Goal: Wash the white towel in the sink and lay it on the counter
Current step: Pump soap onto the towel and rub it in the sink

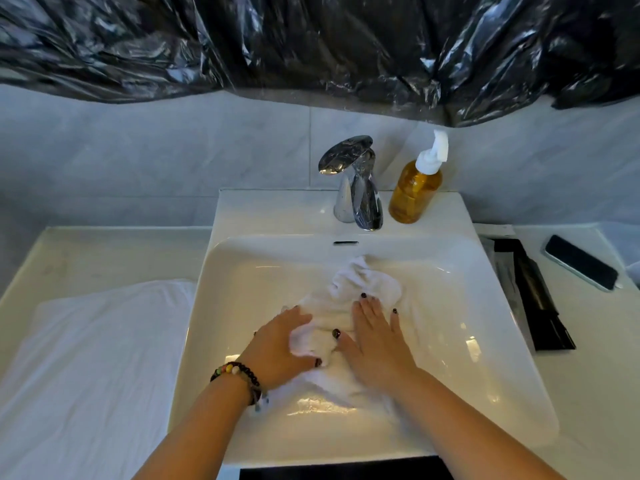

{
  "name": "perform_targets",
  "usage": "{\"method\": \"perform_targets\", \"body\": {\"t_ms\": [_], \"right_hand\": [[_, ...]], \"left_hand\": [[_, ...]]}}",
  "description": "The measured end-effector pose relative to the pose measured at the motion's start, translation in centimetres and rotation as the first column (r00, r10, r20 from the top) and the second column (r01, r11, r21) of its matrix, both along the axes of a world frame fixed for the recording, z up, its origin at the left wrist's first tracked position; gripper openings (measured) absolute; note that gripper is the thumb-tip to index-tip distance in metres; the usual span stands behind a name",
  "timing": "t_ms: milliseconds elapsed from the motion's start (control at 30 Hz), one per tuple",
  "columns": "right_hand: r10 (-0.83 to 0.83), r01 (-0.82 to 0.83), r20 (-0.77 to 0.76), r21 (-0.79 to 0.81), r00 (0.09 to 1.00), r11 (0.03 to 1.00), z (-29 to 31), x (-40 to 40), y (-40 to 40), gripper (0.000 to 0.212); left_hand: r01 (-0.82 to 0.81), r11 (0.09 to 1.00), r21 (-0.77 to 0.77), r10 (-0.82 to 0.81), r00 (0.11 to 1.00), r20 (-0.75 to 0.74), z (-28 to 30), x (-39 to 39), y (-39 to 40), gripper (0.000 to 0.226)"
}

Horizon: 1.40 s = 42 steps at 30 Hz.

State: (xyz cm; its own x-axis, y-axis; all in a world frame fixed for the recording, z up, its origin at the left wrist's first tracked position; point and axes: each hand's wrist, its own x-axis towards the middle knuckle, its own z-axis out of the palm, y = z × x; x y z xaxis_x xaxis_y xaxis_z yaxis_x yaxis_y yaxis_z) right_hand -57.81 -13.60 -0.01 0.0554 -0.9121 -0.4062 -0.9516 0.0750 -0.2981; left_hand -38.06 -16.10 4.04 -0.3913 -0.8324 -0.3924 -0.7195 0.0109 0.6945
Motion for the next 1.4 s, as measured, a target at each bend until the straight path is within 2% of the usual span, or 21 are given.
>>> {"method": "perform_targets", "body": {"t_ms": [33,67,133,200,267,367,433,533,600,667,733,767,833,900,967,1067,1133,1233,1267,1333,1400], "right_hand": [[0.000,0.001,0.029,-0.033,1.000,0.999,0.1,0.7,-0.2,0.116],[0.004,-0.001,0.055,-0.054,0.998,0.999,0.3,1.2,-0.4,0.119],[-0.029,0.041,0.132,-0.092,0.991,0.995,0.7,1.8,-0.8,0.103],[-0.070,0.087,0.190,-0.085,0.979,0.993,1.1,2.2,-1.2,0.079],[-0.101,0.124,0.217,-0.094,0.971,0.988,1.1,2.1,-1.5,0.068],[-0.140,0.175,0.247,-0.127,0.959,0.976,0.9,1.0,-1.6,0.067],[-0.178,0.214,0.265,-0.113,0.948,0.970,0.5,0.1,-1.6,0.068],[-0.235,0.275,0.264,-0.128,0.936,0.953,-0.3,-1.3,-2.1,0.066],[-0.261,0.292,0.182,-0.175,0.948,0.940,-0.9,-1.4,-3.0,0.067],[-0.268,0.277,0.075,-0.191,0.961,0.942,-1.5,-0.1,-3.8,0.074],[-0.222,0.217,0.003,-0.228,0.975,0.949,-2.0,2.1,-4.0,0.087],[-0.154,0.150,0.002,-0.243,0.988,0.958,-2.4,3.0,-3.6,0.089],[0.085,-0.091,-0.034,-0.258,0.996,0.962,-3.3,3.1,-2.7,0.086],[0.337,-0.344,-0.073,-0.266,0.939,0.901,-3.6,0.8,-3.1,0.082],[0.436,-0.439,-0.069,-0.238,0.897,0.866,-3.5,-1.6,-4.7,0.078],[0.231,-0.257,-0.131,-0.238,0.964,0.937,-3.4,-1.6,-5.5,0.077],[0.099,-0.124,-0.104,-0.272,0.990,0.954,-3.3,-0.2,-4.8,0.075],[-0.025,0.010,-0.047,-0.290,0.999,0.957,-3.0,-1.1,-2.4,0.072],[-0.132,0.120,-0.018,-0.310,0.991,0.943,-2.6,-2.3,-1.6,0.073],[-0.388,0.376,0.000,-0.254,0.922,0.891,-1.7,-4.9,0.2,0.078],[-0.501,0.503,0.056,-0.156,0.864,0.850,-0.6,-6.2,1.5,0.080]], "left_hand": [[-0.144,0.989,-0.009,0.141,0.975,-0.171,1.7,-0.8,-1.0,0.041],[-0.273,0.962,-0.010,0.256,0.912,-0.320,3.4,-1.8,-2.1,0.025],[-0.390,0.918,-0.071,0.315,0.827,-0.466,6.7,-4.1,-4.7,0.026],[-0.393,0.904,-0.171,0.270,0.832,-0.485,9.0,-6.4,-7.2,0.028],[-0.383,0.898,-0.218,0.245,0.844,-0.476,10.2,-7.9,-9.4,0.031],[-0.346,0.906,-0.246,0.219,0.877,-0.428,11.1,-8.4,-11.2,0.038],[-0.310,0.893,-0.326,0.174,0.906,-0.386,12.4,-8.3,-11.9,0.036],[-0.378,0.823,-0.423,0.190,0.886,-0.423,15.1,-7.4,-13.6,0.031],[-0.440,0.790,-0.427,0.225,0.855,-0.466,14.9,-6.0,-13.9,0.032],[-0.457,0.809,-0.369,0.291,0.858,-0.424,11.6,-4.5,-11.6,0.031],[-0.398,0.881,-0.255,0.325,0.902,-0.285,6.4,-3.4,-6.9,0.028],[-0.363,0.914,-0.180,0.329,0.924,-0.195,3.6,-2.8,-4.1,0.028],[-0.323,0.944,-0.067,0.321,0.946,-0.040,-1.3,-1.9,0.9,0.044],[-0.152,0.974,-0.165,0.173,0.977,0.121,-4.4,-1.4,3.6,0.067],[-0.012,0.974,-0.227,0.069,0.967,0.245,-5.6,-1.3,4.1,0.074],[-0.056,0.964,-0.260,0.150,0.921,0.359,-5.4,-2.4,3.1,0.083],[-0.119,0.945,-0.305,0.240,0.886,0.396,-5.4,-2.9,2.4,0.085],[-0.210,0.874,-0.438,0.357,0.889,0.287,-5.8,-3.1,1.0,0.058],[-0.241,0.884,-0.400,0.369,0.885,0.282,-5.5,-3.2,0.3,0.049],[-0.356,0.912,-0.203,0.402,0.870,0.284,-4.3,-3.7,-1.2,0.041],[-0.405,0.914,0.013,0.393,0.894,0.214,-2.8,-4.9,-2.2,0.038]]}}
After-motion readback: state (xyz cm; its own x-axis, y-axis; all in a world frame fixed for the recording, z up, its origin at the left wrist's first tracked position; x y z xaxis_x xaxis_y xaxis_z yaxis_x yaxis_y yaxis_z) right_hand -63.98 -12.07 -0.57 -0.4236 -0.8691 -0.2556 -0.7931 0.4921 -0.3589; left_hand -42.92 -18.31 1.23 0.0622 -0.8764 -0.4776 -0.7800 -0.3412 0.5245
